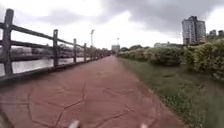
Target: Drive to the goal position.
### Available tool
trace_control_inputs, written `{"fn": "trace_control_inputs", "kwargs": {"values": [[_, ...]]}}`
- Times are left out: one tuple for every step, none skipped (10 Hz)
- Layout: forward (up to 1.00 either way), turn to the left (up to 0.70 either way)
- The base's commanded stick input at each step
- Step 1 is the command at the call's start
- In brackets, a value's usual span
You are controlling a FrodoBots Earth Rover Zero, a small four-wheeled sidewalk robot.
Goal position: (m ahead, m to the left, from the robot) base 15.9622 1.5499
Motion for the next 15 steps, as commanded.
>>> {"fn": "trace_control_inputs", "kwargs": {"values": [[0.70, 0.21], [0.70, 0.00], [0.70, 0.00], [0.70, 0.00], [0.70, 0.00], [0.70, 0.00], [0.70, 0.00], [0.70, 0.00], [0.70, 0.00], [0.70, 0.00], [0.70, 0.00], [0.70, 0.00], [0.70, 0.00], [0.70, 0.00], [0.70, 0.00]]}}
